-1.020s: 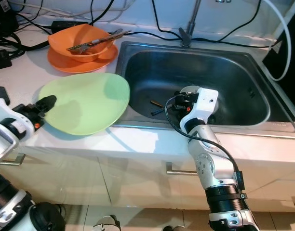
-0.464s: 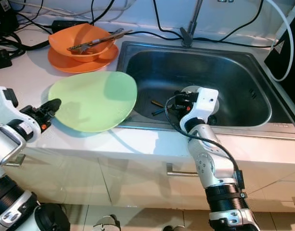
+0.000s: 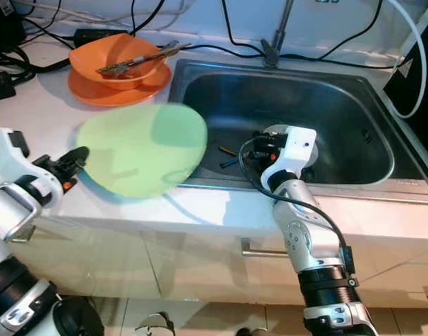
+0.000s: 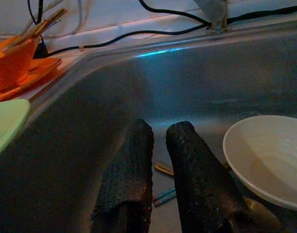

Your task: Kitchen organization

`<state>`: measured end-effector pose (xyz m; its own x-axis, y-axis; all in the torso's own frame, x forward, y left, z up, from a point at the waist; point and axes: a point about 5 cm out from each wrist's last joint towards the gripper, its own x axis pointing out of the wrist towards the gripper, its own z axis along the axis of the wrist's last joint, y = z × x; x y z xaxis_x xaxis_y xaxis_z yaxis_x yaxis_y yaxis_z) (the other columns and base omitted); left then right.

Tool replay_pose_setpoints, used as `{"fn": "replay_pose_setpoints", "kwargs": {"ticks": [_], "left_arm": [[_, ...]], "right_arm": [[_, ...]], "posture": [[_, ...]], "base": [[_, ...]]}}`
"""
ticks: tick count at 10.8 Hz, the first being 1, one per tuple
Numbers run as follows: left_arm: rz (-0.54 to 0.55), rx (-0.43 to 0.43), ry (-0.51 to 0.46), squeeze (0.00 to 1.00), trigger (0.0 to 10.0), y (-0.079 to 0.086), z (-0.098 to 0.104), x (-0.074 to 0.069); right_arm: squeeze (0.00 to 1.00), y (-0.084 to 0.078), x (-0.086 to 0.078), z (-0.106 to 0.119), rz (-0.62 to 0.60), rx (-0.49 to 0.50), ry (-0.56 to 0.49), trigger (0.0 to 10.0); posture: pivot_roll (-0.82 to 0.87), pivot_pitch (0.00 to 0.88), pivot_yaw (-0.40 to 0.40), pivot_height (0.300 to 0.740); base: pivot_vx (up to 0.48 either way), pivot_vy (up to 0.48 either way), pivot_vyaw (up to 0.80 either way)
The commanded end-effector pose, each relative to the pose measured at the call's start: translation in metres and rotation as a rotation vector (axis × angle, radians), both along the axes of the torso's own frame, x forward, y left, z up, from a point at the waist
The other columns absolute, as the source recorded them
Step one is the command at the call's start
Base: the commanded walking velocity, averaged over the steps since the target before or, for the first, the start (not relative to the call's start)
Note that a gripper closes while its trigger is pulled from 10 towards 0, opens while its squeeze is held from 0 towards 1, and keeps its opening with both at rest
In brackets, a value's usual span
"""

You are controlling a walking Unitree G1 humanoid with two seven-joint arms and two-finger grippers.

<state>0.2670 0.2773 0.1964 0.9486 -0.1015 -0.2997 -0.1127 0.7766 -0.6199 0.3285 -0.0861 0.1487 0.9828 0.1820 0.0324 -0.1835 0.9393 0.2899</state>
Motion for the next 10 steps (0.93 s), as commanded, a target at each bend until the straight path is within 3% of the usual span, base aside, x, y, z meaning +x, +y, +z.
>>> {"fn": "replay_pose_setpoints", "kwargs": {"ticks": [1,3,4,5,7,10], "left_arm": [[-0.022,-0.012,0.116,0.00,0.0,-0.006,-0.021,-0.002],[-0.033,-0.014,0.085,0.00,0.0,-0.009,-0.019,-0.001],[-0.054,-0.015,0.012,0.00,0.0,-0.014,-0.012,0.002],[-0.066,-0.015,-0.044,0.00,10.0,-0.019,-0.006,0.004],[-0.140,-0.063,-0.234,0.00,10.0,-0.042,0.016,0.011],[-0.151,-0.112,-0.340,0.00,10.0,-0.056,0.026,0.017]], "right_arm": [[0.00,-0.003,0.002,-0.002,-0.011,-0.002,0.010,10.0],[0.00,-0.003,0.002,-0.002,-0.010,-0.001,0.011,10.0],[0.00,-0.003,0.002,-0.002,-0.011,-0.001,0.013,10.0],[0.00,-0.004,0.002,-0.003,-0.012,-0.001,0.013,10.0],[0.00,-0.005,0.002,-0.002,-0.015,-0.004,0.010,10.0],[0.00,-0.007,0.003,-0.001,-0.022,-0.003,0.003,10.0]], "posture": [[0.06,0.101,-0.091,0.740],[0.06,0.100,-0.093,0.740],[0.06,0.100,-0.093,0.740],[0.05,0.099,-0.095,0.740],[0.05,0.095,-0.097,0.740],[0.05,0.082,-0.093,0.740]], "base": [[0.000,0.000,0.00],[0.000,0.000,0.00],[0.000,0.000,0.00],[0.000,0.000,0.00],[0.000,0.000,0.00],[0.000,0.000,0.00]]}}
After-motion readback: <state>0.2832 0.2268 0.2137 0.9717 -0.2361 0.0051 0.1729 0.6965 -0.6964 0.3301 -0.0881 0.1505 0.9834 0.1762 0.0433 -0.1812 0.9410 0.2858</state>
